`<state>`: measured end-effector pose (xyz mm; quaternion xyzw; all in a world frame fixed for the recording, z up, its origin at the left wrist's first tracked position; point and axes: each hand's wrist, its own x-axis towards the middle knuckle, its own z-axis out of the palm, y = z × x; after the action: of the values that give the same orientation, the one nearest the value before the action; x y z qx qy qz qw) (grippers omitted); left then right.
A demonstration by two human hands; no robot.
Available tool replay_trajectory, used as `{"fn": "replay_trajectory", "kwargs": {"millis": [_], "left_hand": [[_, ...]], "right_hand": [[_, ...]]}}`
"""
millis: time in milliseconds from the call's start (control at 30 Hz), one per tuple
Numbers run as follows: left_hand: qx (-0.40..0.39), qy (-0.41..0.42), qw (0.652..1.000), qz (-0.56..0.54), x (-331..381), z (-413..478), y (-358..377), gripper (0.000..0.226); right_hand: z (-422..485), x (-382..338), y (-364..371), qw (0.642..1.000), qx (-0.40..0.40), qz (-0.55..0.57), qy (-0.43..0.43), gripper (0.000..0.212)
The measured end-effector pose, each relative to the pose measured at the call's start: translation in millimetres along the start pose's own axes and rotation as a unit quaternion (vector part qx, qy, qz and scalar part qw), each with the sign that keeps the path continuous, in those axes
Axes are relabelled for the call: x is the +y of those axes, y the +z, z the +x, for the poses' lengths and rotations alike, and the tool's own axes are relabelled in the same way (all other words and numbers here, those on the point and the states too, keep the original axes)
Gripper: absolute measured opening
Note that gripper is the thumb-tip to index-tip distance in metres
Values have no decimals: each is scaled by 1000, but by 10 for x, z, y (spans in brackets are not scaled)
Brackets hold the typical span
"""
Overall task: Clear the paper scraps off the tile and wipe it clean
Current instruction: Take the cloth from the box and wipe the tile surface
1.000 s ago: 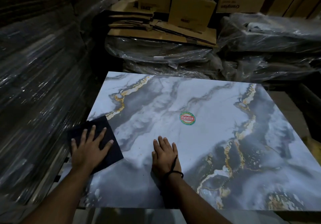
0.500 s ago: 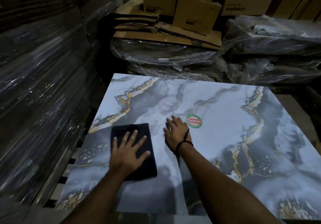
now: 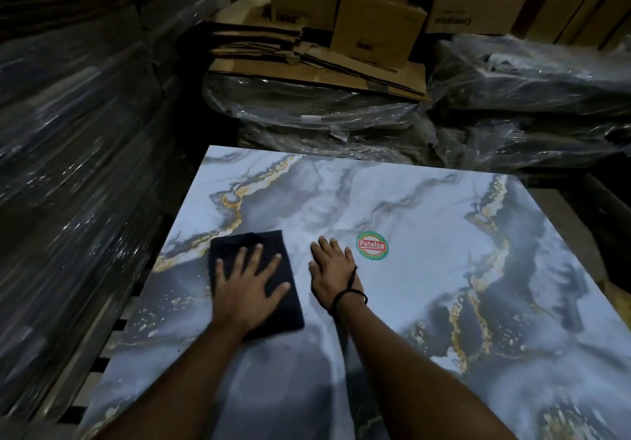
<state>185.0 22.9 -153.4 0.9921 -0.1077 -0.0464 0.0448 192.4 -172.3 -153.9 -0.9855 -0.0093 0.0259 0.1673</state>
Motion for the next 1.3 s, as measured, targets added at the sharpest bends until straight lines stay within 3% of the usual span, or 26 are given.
{"fn": "replay_trajectory", "kwargs": {"millis": [100,200,367,500,633,767,900,967,1067,1167,1233,1300], "left_hand": [[-13,47,999,5,332,49,42,71],[-10,48,999,5,115,160,26,72],[-3,-135,991,-16,-940,307,-124,76],[-15,-178,984,-27,-999,328,-173,71],[-3,-67,998,-1,-411,413,-88,72],[-25,57,998,0,282,470,45,64],[-9,79,997,-1,219,628,33,67],[2,21,1000,2,-150,743,-10,72],[5,-111,994,-7,-699,816,-132,74],[-16,-184,983,-17,-827,852,-193,72],[-20,-159,987,-13,-628,891,-190,70],[-19,-76,997,-5,-300,884,-148,70]], "right_hand": [[8,21,-26,1000,6,13,-12,50],[13,36,-7,1000,13,7,-18,49],[7,36,44,1000,14,-5,-21,52],[32,44,91,999,35,14,-17,55],[49,54,75,998,43,44,-7,51],[276,93,-36,986,155,64,-13,27],[656,225,-207,986,163,33,-11,28],[806,286,-219,991,130,12,-17,37],[940,286,-212,999,21,-25,-15,59],[1055,185,-174,998,-28,-54,-25,56],[1106,121,-165,997,-29,-73,-28,56],[1160,118,-162,997,-20,-76,-10,56]]}}
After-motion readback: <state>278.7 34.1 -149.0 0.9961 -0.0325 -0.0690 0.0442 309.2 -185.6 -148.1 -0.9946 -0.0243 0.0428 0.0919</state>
